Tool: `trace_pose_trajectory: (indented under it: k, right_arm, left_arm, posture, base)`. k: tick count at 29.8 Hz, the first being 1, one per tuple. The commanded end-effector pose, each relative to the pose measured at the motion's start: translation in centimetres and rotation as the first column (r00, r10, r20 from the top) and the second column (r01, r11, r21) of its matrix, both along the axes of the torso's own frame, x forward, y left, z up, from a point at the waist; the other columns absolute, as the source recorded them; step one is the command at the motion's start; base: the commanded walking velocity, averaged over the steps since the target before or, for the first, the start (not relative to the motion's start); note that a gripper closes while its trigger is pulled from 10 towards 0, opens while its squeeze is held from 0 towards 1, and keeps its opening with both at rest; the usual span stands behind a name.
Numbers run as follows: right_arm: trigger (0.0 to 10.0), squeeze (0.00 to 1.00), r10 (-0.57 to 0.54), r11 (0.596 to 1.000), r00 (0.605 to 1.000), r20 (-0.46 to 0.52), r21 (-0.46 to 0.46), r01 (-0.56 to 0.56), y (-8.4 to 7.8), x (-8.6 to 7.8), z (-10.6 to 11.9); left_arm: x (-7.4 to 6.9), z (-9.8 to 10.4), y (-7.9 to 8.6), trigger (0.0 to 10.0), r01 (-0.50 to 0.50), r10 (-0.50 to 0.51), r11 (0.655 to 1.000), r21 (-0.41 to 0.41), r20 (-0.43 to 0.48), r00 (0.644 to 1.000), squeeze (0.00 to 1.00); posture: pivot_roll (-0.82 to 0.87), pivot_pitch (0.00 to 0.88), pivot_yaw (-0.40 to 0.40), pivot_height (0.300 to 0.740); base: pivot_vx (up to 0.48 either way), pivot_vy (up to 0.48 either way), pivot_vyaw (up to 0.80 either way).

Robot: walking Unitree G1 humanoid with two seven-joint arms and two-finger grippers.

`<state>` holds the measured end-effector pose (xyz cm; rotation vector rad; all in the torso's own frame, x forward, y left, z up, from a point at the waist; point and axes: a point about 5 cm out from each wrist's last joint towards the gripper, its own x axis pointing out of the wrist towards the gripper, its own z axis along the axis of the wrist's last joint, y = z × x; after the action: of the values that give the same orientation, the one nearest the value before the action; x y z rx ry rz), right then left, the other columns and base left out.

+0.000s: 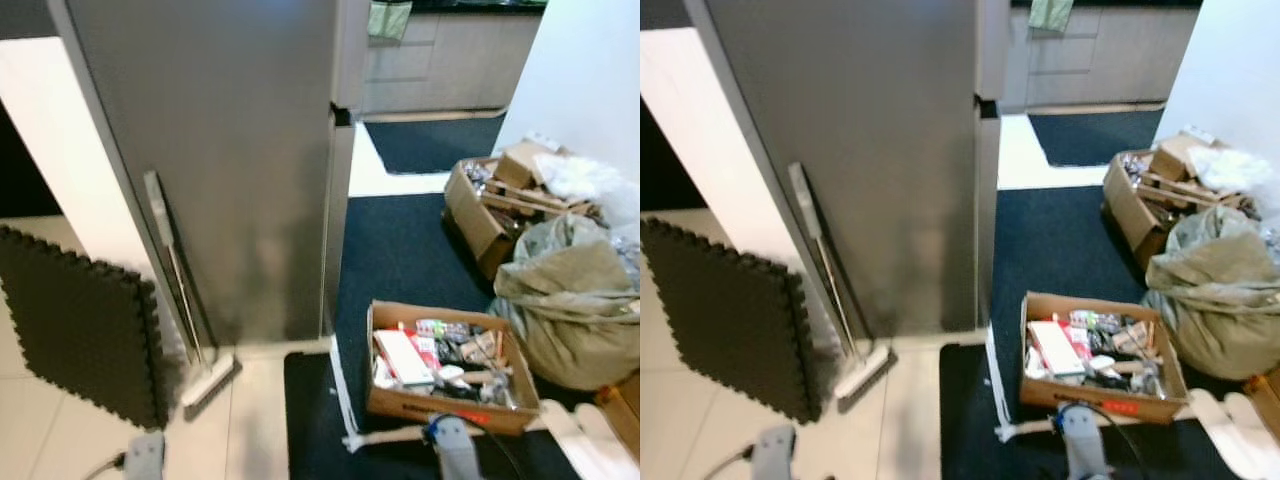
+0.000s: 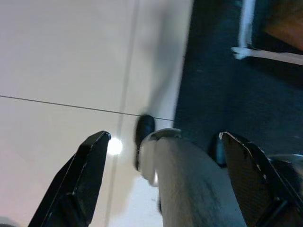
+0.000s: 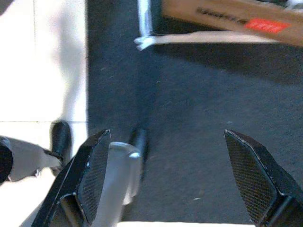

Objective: Sweep floor

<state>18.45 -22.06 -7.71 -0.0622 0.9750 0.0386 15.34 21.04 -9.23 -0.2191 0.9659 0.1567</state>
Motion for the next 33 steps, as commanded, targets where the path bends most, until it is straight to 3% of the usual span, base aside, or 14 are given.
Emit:
trace_pose_trajectory:
  k: [1,14,17,33]
  right_arm:
    - [10.0,0.0,0.003,1.0,1.0,-0.008,0.016,-0.003,0.6,-0.1,-0.2]
    - [10.0,0.0,-0.008,1.0,1.0,-0.006,0.015,0.008,0.5,-0.2,-0.2]
    - [10.0,0.0,-0.015,1.0,1.0,-0.004,-0.013,0.015,0.2,-0.1,-0.2]
    - [10.0,0.0,-0.108,0.983,0.989,0.102,-0.138,0.122,-2.5,2.3,1.8]
  left_arm:
    - [0.0,0.1,0.6,10.0,0.011,-0.01,1.0,0.023,-0.004,1.0,0.0]
    - [0.2,0.2,0.8,10.0,0.022,-0.021,0.999,0.031,-0.004,1.0,0.0]
    - [0.3,0.3,0.7,10.0,0.026,-0.026,0.999,0.032,-0.004,1.0,0.0]
    - [0.4,0.2,0.2,10.0,0.034,-0.034,0.999,0.027,-0.004,0.999,0.0]
  posture:
    - [-0.04,0.0,-0.002,0.74]
    - [-0.05,0.0,0.002,0.74]
    - [-0.05,0.0,0.002,0.74]
    - [-0.06,0.0,-0.001,0.74]
  base:
    - [0.0,-0.48,0.0]
    - [0.0,-0.48,0.0]
    - [0.0,-0.48,-0.8]
    - [0.0,0.0,-0.8]
